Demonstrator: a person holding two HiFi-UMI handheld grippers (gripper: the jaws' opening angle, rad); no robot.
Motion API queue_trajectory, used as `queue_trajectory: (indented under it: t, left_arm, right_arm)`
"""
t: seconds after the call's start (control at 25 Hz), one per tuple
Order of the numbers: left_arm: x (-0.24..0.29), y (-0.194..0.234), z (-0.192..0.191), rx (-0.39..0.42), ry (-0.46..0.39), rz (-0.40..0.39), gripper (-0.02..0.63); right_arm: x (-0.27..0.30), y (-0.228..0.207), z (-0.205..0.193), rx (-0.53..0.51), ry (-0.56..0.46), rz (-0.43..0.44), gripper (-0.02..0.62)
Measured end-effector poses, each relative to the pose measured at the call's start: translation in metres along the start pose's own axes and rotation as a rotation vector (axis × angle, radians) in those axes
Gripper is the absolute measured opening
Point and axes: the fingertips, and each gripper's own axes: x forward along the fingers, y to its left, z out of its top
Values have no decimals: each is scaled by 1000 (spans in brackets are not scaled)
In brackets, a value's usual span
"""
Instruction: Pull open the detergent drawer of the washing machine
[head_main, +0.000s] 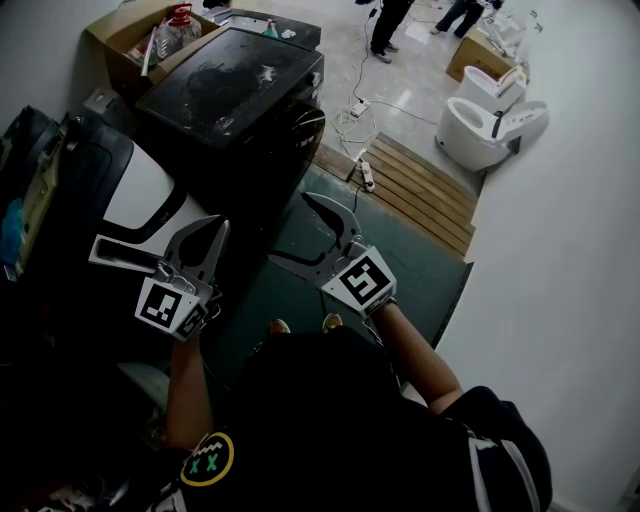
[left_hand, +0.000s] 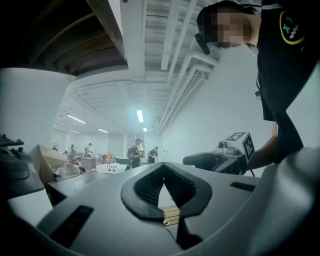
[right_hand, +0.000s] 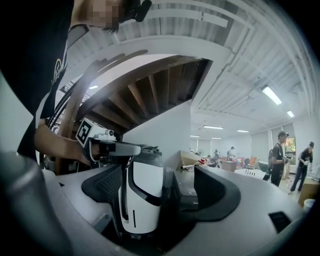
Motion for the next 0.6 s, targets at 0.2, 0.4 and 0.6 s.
queue_trajectory:
  t: [0.2, 0.4, 0.6]
  left_arm:
    - [2, 0, -3, 1, 18, 4, 18]
    - [5, 1, -5, 0, 18, 9, 18]
    - [14, -4, -6, 22, 12, 13, 18]
  right_arm:
    - [3, -3, -5, 11, 21, 4, 600]
    - [4, -6, -9, -14, 28, 4, 600]
    - [-3, -16, -10, -12, 27, 7, 600]
